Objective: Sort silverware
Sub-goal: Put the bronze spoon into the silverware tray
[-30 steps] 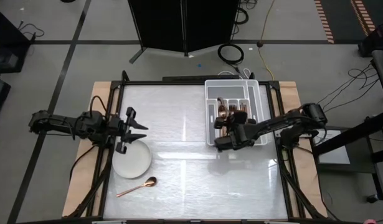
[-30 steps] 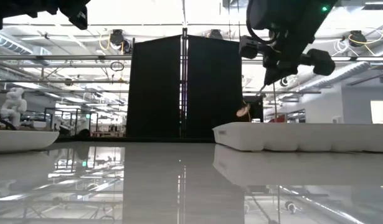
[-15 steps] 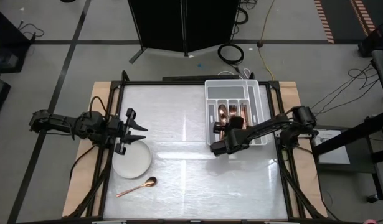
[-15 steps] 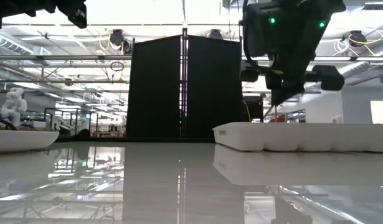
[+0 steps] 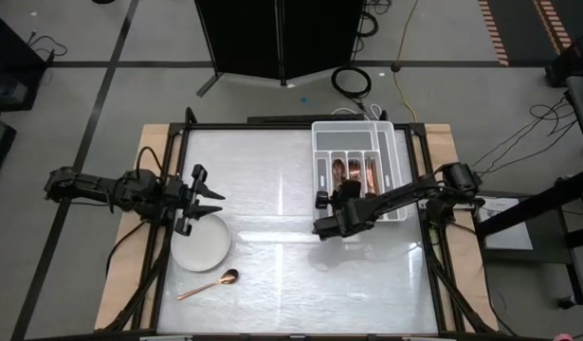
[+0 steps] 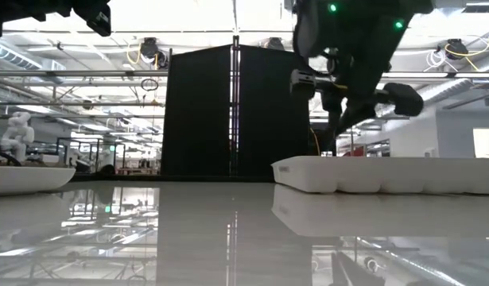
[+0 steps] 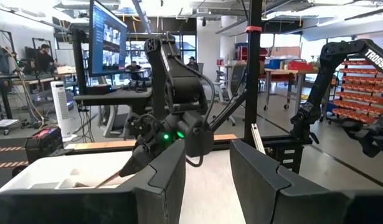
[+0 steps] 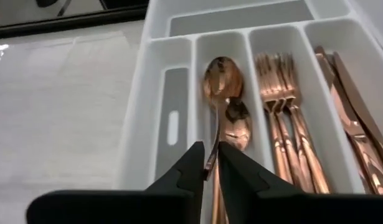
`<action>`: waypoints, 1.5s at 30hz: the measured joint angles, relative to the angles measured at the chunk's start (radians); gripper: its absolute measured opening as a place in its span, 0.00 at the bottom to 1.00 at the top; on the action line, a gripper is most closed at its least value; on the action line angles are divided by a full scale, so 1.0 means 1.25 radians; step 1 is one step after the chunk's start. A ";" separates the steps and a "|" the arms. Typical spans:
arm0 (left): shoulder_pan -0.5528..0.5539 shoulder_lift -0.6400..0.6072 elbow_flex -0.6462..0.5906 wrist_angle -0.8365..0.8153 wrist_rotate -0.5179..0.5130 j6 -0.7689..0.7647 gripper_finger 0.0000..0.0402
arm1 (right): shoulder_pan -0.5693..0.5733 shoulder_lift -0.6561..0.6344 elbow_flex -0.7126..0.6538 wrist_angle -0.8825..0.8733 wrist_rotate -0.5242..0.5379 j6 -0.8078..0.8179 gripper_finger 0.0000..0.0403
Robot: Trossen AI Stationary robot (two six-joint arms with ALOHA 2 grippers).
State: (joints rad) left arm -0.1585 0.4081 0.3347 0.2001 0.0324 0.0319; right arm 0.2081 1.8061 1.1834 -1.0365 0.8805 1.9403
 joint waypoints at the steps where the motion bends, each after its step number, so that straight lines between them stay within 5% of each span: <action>1: 0.000 0.000 0.000 0.000 0.000 0.000 0.32 | -0.002 0.000 0.008 0.001 -0.003 -0.014 0.10; 12: 0.000 0.000 0.001 0.024 0.000 0.023 0.32 | -0.041 -0.001 0.058 0.022 -0.114 -0.184 0.11; 24: 0.000 0.000 0.001 0.069 -0.001 0.050 0.32 | -0.061 -0.007 0.057 0.006 -0.203 -0.267 0.39; 29: 0.000 -0.004 0.002 0.060 -0.001 0.033 0.32 | -0.067 -0.036 0.089 0.007 -0.204 -0.330 0.43; 32: 0.000 -0.009 0.038 -0.078 0.018 -0.052 0.32 | -0.052 -0.038 0.132 0.058 -0.228 -0.439 0.42; 36: -0.013 0.007 0.087 -0.301 0.144 -0.197 0.32 | -0.002 -0.039 0.151 0.231 -0.283 -0.599 0.41; 40: -0.084 0.050 0.073 -0.347 0.225 -0.349 0.32 | 0.039 -0.039 0.151 0.403 -0.278 -0.703 0.40; 45: -0.239 0.151 0.064 -0.347 0.167 -0.528 0.32 | 0.077 -0.038 0.151 0.511 -0.235 -0.765 0.40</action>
State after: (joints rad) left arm -0.4578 0.5965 0.4149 -0.2337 0.2416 -0.6282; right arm 0.3043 1.7580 1.3716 -0.3975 0.5863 0.9835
